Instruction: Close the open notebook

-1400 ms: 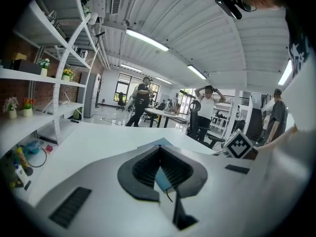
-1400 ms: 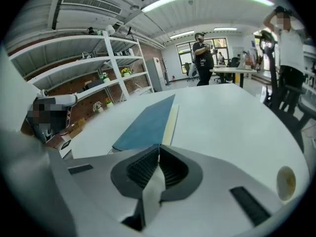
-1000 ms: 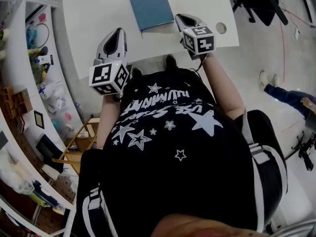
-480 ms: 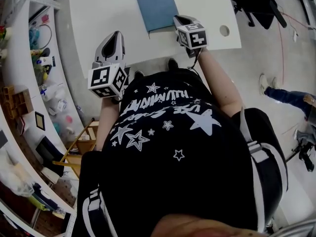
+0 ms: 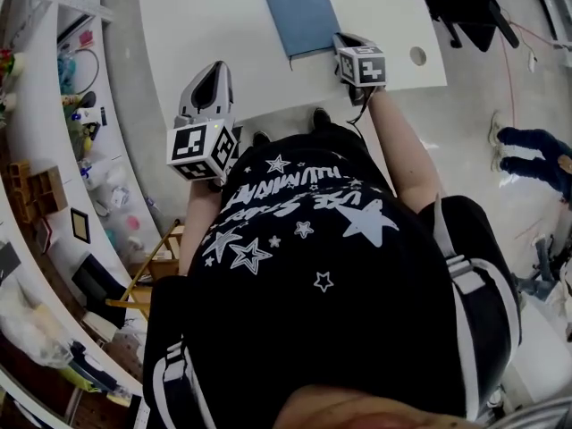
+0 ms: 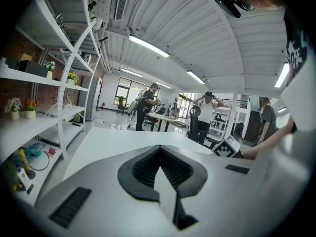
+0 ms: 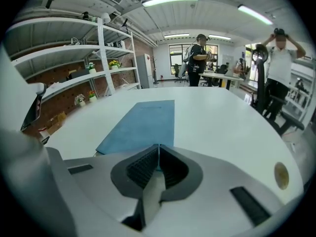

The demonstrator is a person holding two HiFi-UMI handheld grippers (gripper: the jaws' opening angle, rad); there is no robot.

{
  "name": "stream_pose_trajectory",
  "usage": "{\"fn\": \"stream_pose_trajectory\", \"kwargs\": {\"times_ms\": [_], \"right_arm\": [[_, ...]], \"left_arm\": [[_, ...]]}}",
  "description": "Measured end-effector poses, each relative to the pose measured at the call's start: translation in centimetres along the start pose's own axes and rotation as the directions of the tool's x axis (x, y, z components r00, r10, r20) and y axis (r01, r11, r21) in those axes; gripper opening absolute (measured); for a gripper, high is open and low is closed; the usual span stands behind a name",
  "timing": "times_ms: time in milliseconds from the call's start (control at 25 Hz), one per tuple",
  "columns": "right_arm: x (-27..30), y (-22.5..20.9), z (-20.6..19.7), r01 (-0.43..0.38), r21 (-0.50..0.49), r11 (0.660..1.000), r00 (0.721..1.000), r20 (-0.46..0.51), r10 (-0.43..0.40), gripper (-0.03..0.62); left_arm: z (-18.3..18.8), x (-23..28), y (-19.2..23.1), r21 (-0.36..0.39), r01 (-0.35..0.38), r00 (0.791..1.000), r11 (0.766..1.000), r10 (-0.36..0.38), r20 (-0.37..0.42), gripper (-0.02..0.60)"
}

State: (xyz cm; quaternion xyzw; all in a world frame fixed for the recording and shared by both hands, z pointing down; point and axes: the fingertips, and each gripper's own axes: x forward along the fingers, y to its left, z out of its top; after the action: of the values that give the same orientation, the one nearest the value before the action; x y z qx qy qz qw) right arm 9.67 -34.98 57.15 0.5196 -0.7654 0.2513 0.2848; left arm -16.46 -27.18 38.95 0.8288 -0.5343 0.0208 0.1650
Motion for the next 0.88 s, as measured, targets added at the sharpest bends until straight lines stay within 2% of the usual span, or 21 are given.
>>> {"fn": "stream_pose_trajectory", "kwargs": {"times_ms": [160,320,560,880], "right_arm": [[-1.9,0.9,1.6,0.093,0.025,0.995,0.994,0.062,-0.094,0.015],[-4.5,3.3,2.0,0.120,0.019,0.993,0.982,0.147,-0.122,0.015],[-7.4,6.2,1.5,0.078,0.050,0.996,0.976,0.198,-0.086,0.015],[-11.7,6.0,0.9,0.002,0.018,1.000,0.965,0.262,-0.007,0.015]], "left_arm": [[-0.3,-0.8,1.0,-0.002,0.044,0.999,0.999,-0.044,-0.007,0.011],[-1.2,-1.2,1.3,-0.014,0.104,0.994,0.994,-0.105,-0.025,0.011],[-3.0,-1.2,0.7,-0.003,0.159,0.985,0.987,-0.159,-0.068,0.011],[-3.0,-3.2,-3.9,0.009,0.118,0.992,0.993,-0.117,-0.050,0.011]]}}
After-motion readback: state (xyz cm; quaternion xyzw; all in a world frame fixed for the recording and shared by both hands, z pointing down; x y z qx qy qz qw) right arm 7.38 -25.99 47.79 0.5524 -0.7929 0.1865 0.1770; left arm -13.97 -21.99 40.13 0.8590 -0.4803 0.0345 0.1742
